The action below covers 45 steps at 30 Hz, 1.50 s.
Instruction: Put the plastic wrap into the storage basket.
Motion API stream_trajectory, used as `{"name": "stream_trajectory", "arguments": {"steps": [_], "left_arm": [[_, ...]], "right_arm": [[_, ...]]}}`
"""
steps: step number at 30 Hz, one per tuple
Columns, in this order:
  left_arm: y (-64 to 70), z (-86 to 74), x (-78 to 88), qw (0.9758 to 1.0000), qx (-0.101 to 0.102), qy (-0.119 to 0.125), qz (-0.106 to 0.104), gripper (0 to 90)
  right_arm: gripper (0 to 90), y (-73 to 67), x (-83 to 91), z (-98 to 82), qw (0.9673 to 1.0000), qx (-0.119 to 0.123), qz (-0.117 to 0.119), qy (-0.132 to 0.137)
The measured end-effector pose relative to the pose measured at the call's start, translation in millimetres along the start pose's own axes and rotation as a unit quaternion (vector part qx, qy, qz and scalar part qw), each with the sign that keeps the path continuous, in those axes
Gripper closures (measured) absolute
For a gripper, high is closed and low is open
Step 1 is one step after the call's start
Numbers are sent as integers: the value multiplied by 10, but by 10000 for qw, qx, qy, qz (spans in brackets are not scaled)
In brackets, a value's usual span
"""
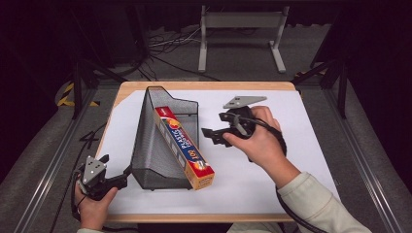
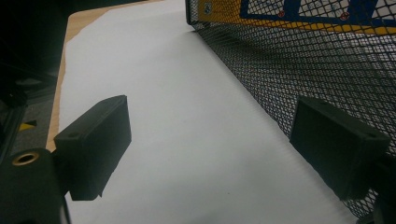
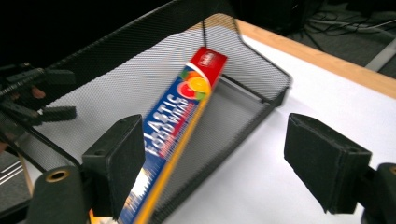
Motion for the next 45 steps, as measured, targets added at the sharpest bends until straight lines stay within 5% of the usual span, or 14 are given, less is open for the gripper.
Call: {"name": "stream_trajectory", "arguments": {"steps": [4,14,25,32,38,45], "left_arm": [[1,0,-1,10000,3,0,2,132],[-3,-2,7,10000,24,-4,19,132],[-6,-1,7,10000,29,0,45,131],[-10,-3,10,10000,32,-3,56,131],[-14,-10,19,10000,47,6,72,131],[-13,-3,16,10000,13,21,60,130]], "right_arm": [[213,270,230,-151,9999,-44,-88,128],[207,666,598,-531,9994,-51,-280,221],[206,1032,742,-1118,9981,-227,-487,286],[196,1175,748,-1463,9972,-428,-515,327],[196,1276,757,-1723,9933,-734,-598,664],[183,1304,773,-1803,9939,-630,-665,609]]}}
Point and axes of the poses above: each handheld gripper's, and its own axes: x roughly backward along the jaws, z roughly out of its top, y roughly to its right, the point moved 8 cm from there along -x, roughly forward along the jaws, and after that the axes turned 1 degree about -y, right-handed, at the moved point
